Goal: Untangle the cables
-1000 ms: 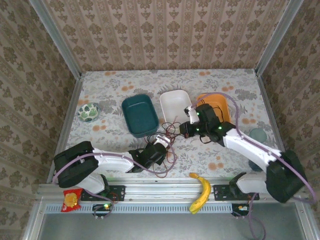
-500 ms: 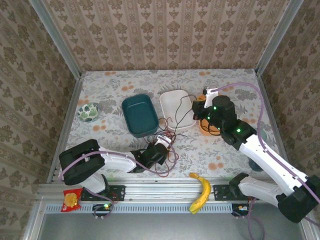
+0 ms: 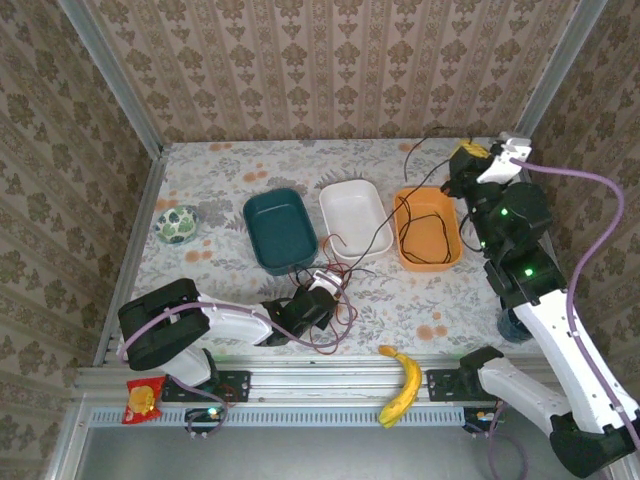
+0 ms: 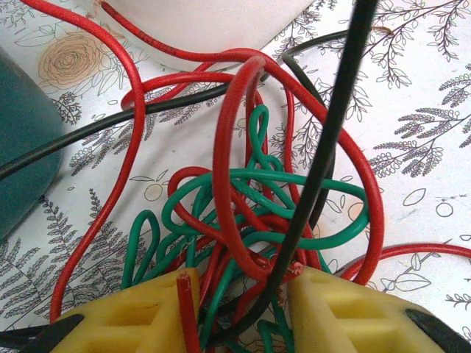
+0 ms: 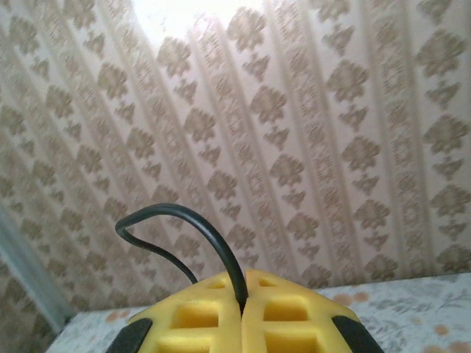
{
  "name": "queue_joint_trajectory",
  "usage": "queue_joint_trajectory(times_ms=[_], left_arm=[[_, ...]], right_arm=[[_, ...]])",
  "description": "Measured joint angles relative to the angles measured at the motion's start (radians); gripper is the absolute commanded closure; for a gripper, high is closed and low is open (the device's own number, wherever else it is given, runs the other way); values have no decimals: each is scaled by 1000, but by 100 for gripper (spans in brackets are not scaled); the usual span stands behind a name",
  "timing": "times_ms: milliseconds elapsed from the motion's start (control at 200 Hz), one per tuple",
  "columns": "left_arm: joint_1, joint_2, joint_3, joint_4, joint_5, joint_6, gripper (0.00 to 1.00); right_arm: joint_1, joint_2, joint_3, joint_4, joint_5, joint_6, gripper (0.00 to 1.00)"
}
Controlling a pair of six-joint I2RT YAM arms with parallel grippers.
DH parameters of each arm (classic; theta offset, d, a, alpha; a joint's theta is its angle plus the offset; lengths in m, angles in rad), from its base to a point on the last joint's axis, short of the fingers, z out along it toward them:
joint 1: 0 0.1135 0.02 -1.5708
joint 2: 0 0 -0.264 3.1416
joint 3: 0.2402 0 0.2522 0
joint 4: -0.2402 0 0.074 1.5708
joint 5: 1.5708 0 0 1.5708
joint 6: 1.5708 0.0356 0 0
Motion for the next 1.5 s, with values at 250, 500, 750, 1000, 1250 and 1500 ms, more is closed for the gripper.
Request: queue_joint_trajectory(times_ms=[250,500,750,1000,1250,1500], left_arm=[[0,5,0,0,-5,-7,62],[0,13,1,4,-11,-19,61],[-1,21,4,4,-15,-32,54],[-1,35,14,0,-32,-53,48],[0,38,17,-15,-51,-72,35],[0,50,29,-23,-64,-79,33]], right_arm=[[-117,-1,48,38,-71,19,100],[-159,64,282,77,-206,19,100],[-163,130,397,137,-302,38,100],[-172,203,520,143,-325,10,100],[-180,226,671,172,-323,-72,100],[-191,308,830,172,-323,-112,100]])
